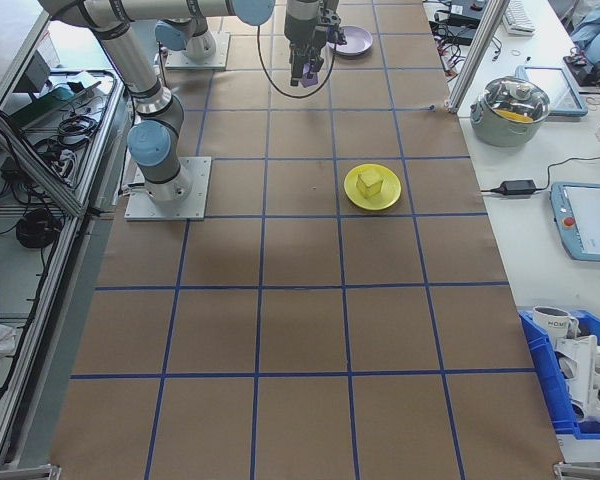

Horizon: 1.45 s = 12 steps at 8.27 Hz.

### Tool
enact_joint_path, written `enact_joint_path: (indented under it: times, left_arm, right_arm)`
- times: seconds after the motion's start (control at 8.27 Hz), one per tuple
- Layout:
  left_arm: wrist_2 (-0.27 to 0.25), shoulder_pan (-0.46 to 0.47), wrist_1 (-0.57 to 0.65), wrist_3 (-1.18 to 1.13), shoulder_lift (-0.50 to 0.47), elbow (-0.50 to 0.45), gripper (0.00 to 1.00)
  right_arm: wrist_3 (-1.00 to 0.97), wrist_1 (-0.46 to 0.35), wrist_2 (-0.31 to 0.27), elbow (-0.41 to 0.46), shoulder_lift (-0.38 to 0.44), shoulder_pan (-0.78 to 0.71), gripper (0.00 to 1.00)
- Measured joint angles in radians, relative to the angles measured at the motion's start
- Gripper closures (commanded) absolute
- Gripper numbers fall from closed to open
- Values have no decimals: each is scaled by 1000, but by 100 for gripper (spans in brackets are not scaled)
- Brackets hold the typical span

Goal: Sort blocks by color into plates

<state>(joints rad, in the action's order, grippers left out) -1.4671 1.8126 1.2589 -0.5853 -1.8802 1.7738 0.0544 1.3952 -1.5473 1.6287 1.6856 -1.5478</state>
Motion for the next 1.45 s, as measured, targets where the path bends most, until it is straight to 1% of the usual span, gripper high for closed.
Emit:
enact_joint_path:
  times: [0.24, 0.36, 0.6, 0.85, 1.09, 1.21, 1.33, 1.45]
  left_arm:
    - [-46, -85, 42, 146, 62, -33, 100]
    - [-59, -150, 56, 245, 77, -56, 100]
    - [-69, -287, 61, 424, 76, -92, 100]
    - [-71, -395, 48, 576, 37, -133, 100]
    - [-72, -454, 11, 682, -41, -206, 100]
    - [-73, -468, 0, 702, -87, -241, 100]
    - [-73, -474, -10, 717, -128, -267, 89]
    - [-74, -477, -19, 730, -167, -286, 26]
  right_arm:
    - [7, 1, -6, 0, -3, 0, 0]
    - [7, 0, -9, 0, -3, 0, 0]
    - [7, -1, -11, -1, -1, 1, 0]
    - [6, -4, -12, -3, 2, 0, 0]
    - [7, -5, -13, -4, 3, 0, 0]
    - [7, -5, -13, -4, 3, 0, 0]
    - [4, -4, -12, -5, 3, 0, 0]
    - [0, -3, -8, -8, 3, 1, 0]
